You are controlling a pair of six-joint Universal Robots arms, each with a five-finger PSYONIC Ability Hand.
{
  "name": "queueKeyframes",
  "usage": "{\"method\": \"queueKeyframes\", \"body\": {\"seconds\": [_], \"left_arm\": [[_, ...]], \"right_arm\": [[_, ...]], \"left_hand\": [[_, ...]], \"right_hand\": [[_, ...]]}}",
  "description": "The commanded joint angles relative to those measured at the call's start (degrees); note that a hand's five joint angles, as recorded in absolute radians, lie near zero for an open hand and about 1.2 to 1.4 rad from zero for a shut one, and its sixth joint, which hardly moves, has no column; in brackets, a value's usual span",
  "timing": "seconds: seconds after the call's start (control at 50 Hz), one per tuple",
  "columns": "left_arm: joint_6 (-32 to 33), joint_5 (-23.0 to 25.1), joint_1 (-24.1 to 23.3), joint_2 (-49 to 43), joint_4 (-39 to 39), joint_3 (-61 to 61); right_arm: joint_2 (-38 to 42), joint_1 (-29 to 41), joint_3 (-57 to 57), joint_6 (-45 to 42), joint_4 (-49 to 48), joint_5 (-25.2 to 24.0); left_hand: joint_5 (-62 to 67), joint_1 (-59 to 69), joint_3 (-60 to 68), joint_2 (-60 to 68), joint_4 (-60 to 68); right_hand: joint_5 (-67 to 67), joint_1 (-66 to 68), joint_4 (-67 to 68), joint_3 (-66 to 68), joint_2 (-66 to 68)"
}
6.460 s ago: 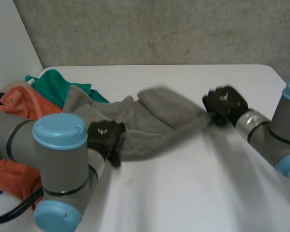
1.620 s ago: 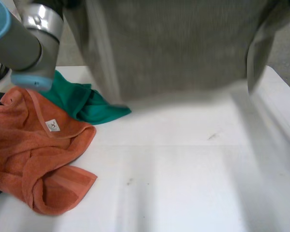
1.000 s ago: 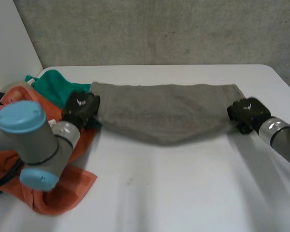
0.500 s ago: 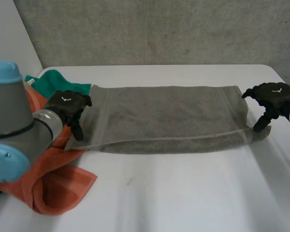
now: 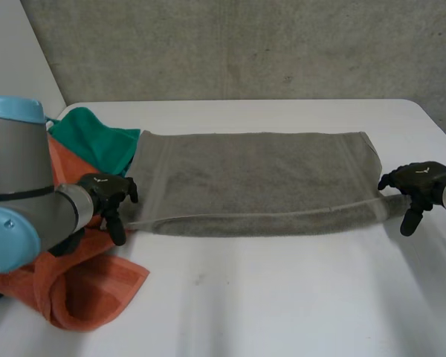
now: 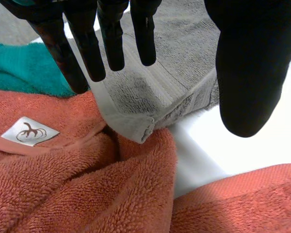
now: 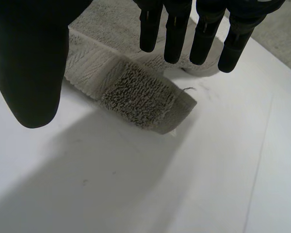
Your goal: Fold the laundry.
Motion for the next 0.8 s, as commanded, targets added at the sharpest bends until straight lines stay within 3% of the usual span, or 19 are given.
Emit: {"method": "queueKeyframes", "body": {"seconds": [0.02,0.14,0.22,0.3,0.34,0.38,0.52,0.6,0.7,0.8], "left_arm": [[3.67,-2.35,0.22,-0.33,5.63,-3.08],[6.04,-3.23,1.19,-3.06,6.43,-2.64],[7.01,-2.36,1.36,-4.46,7.13,-2.03],[7.19,-1.04,1.01,-4.2,8.27,-2.29],[7.19,-0.51,0.75,-3.85,9.41,-2.73],[7.28,-0.33,0.48,-3.68,10.11,-3.08],[8.24,-1.65,-0.66,-0.43,9.33,-6.33],[10.61,-1.56,-0.75,4.31,6.35,-9.93],[16.75,-0.86,-1.18,12.13,-2.77,-15.9],[20.11,0.98,-1.54,14.26,-8.69,-18.81]], "right_arm": [[2.95,0.28,-3.32,5.24,0.57,-0.04],[5.15,1.07,-5.26,7.1,1.1,0.05],[6.21,1.42,-5.79,7.1,1.36,0.05],[6.04,1.34,-5.62,7.62,1.19,-0.04],[5.68,1.25,-5.44,8.41,0.93,-0.04],[5.07,1.07,-5.27,8.68,0.92,-0.3],[-0.55,-1.12,-1.31,5.62,2.24,-4.16],[-4.24,-3.23,2.46,-3.69,5.31,-5.66],[-9.6,-8.14,9.39,-23.34,16.27,-4.26],[-12.42,-11.32,13.89,-36.49,23.33,-3.46]], "left_hand": [[3.65,4.12,3.82,3.95,3.72],[7.85,8.31,8.02,8.15,7.92],[16.92,17.39,17.09,17.22,17.0],[36.57,37.04,36.74,36.87,36.65],[50.37,50.84,50.55,50.67,50.45],[56.1,56.57,56.27,56.4,56.18],[56.12,56.58,56.29,56.42,56.19],[56.12,56.58,56.29,56.42,56.19],[56.12,56.58,56.29,56.42,56.19],[56.12,56.58,56.29,56.42,56.19]], "right_hand": [[6.9,5.01,5.56,5.77,4.49],[12.44,10.55,11.1,11.31,10.03],[23.7,21.81,22.36,22.57,21.29],[42.52,40.63,41.18,41.39,40.11],[60.86,58.97,59.52,59.73,58.45],[60.93,59.04,59.59,59.8,58.52],[60.93,59.04,59.59,59.8,58.52],[60.93,59.04,59.59,59.8,58.52],[60.93,59.04,59.59,59.8,58.52],[60.93,59.04,59.59,59.8,58.52]]}}
